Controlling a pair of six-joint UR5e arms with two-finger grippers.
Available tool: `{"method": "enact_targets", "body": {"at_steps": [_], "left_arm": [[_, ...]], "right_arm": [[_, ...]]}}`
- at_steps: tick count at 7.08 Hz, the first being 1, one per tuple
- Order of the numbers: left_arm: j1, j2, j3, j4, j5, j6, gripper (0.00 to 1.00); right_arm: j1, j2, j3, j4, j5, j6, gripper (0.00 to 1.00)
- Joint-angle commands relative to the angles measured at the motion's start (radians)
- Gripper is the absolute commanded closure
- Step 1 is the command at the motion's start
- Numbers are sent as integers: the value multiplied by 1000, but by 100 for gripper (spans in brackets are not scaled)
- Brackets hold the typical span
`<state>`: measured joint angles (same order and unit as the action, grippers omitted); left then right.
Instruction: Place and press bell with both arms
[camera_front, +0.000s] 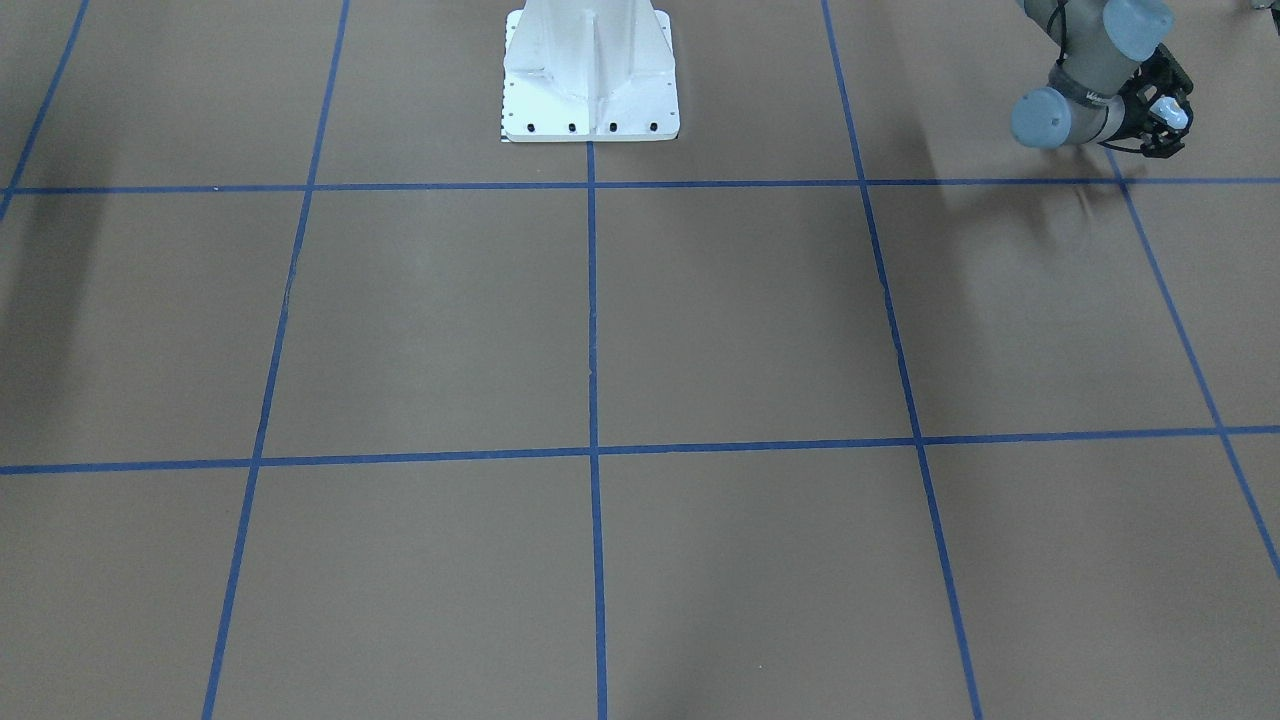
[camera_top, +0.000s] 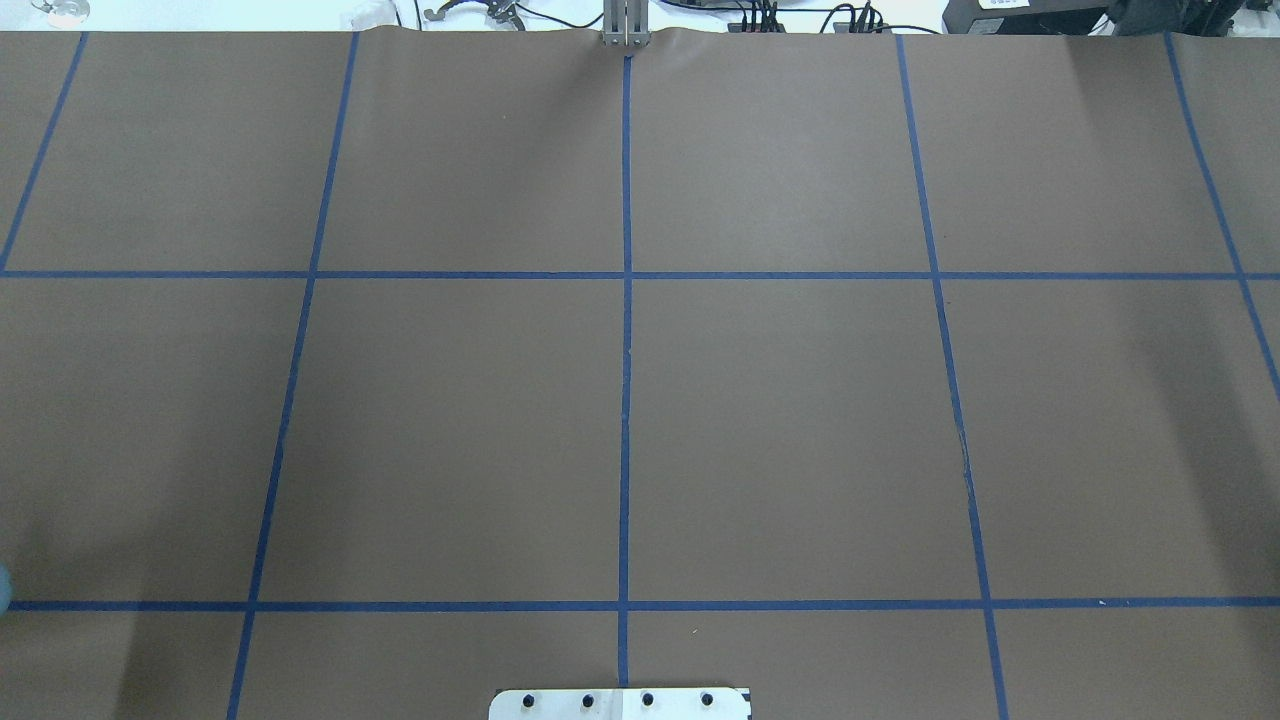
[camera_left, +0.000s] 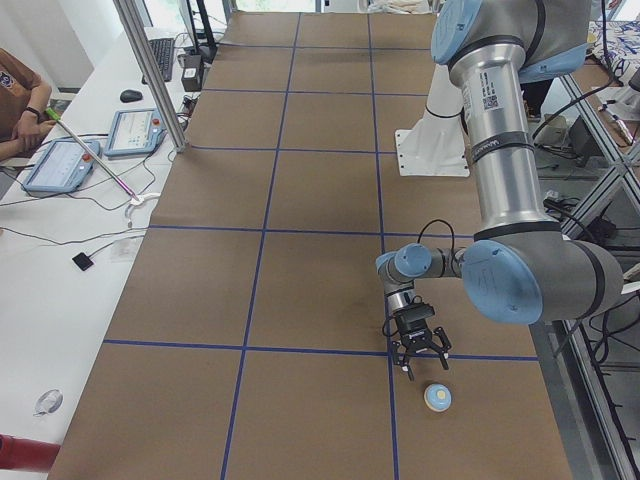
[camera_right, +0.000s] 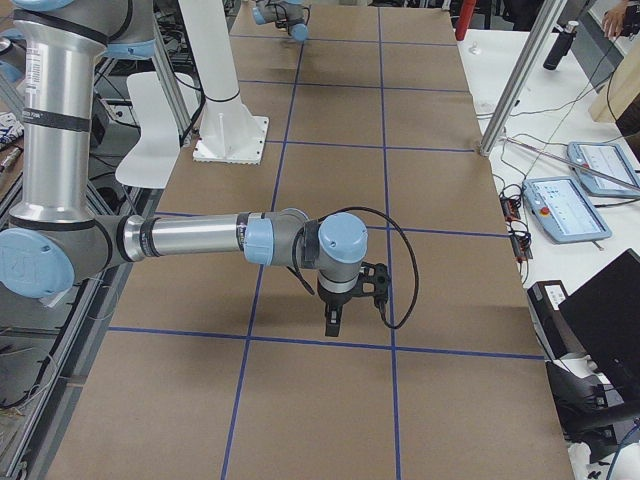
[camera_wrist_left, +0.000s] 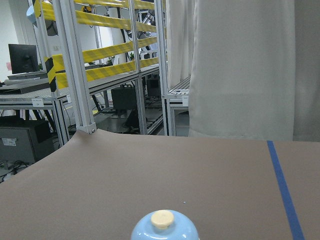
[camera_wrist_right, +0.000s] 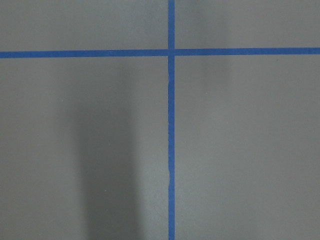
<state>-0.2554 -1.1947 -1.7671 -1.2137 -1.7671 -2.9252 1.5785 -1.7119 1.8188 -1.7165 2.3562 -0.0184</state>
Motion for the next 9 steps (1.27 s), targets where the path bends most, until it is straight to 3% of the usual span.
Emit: {"method": "enact_targets", "body": {"at_steps": [1,5,9], "left_arm": [[13,0,55,-44,1,-5,0],[31,4,139,-127,1,-3,0],[51,4,150,-136,-3,-15,2]], "right_arm": [[0,0,1,0,0,0,0],[0,-2,20,-2,0,0,0],[2,-2,42,-5,-3,0,0]]}}
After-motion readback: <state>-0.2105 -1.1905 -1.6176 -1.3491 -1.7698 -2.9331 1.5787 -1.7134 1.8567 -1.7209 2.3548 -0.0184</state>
